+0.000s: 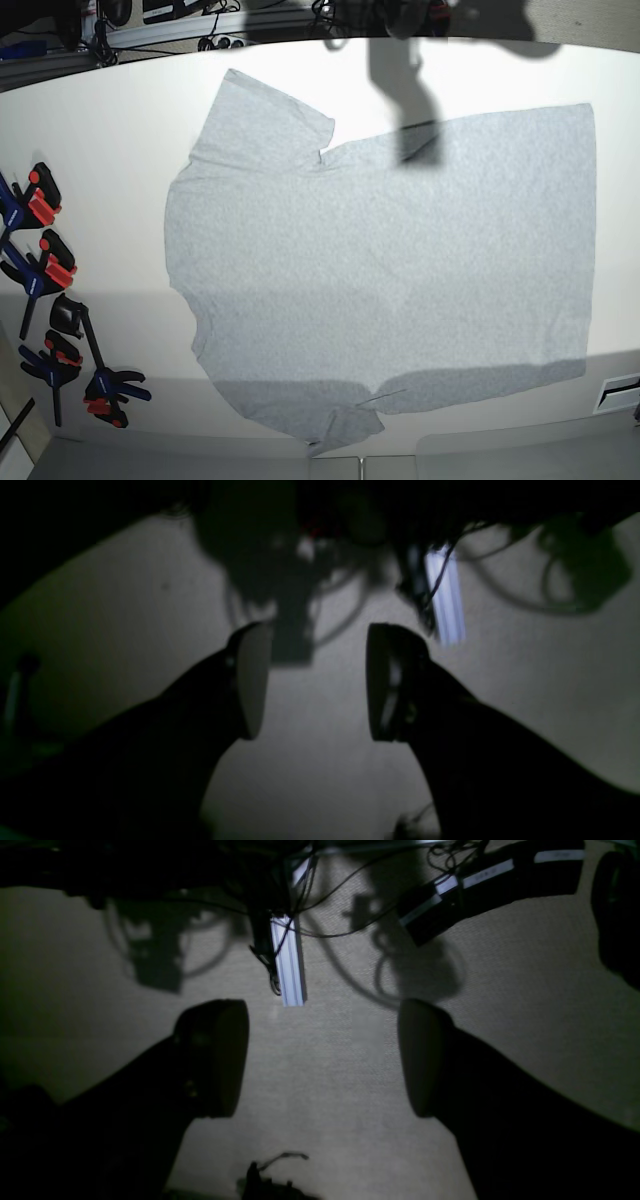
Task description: Fold the T-shirt properly
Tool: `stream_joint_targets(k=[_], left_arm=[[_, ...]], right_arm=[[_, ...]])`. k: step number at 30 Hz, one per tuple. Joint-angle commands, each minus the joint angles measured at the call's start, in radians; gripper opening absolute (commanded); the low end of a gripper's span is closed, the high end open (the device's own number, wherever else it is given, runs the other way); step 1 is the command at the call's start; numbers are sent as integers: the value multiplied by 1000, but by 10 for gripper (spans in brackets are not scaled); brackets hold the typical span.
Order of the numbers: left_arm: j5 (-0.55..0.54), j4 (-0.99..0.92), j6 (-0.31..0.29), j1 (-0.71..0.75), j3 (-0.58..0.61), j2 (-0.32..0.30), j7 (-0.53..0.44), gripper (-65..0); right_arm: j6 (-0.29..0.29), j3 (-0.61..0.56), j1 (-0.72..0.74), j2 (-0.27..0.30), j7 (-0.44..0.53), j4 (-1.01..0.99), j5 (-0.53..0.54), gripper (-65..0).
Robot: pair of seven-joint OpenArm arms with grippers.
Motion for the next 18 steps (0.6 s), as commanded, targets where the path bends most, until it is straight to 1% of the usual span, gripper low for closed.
stream_joint_targets(k=[1,5,6,8,10,12,15,18], left_arm=[[0,46,8,20,-1,-6,49,-359],[1,203,8,19,-1,-6,303,-359],[3,241,8,19,-1,-6,358,-359],[43,310,8,19,-1,-6,450,-360],[105,368,12,19,-1,-6,514,-359],[168,416,36,19,-1,-6,555,-359],[253,473,53,20,-1,-6,610,-359],[329,523,57,19,-1,-6,660,-359]], right_arm=[[6,18,-32,6,-27,42,4,-216],[6,89,-66,6,-218,173,4,-217],[6,103,-70,6,-257,201,5,-217],[6,130,-77,6,-314,257,5,-217],[6,150,-79,6,-357,310,5,-217],[6,161,-79,6,-390,355,4,-217],[6,161,-79,6,-421,415,4,-217],[6,161,-78,6,-424,471,3,-217]])
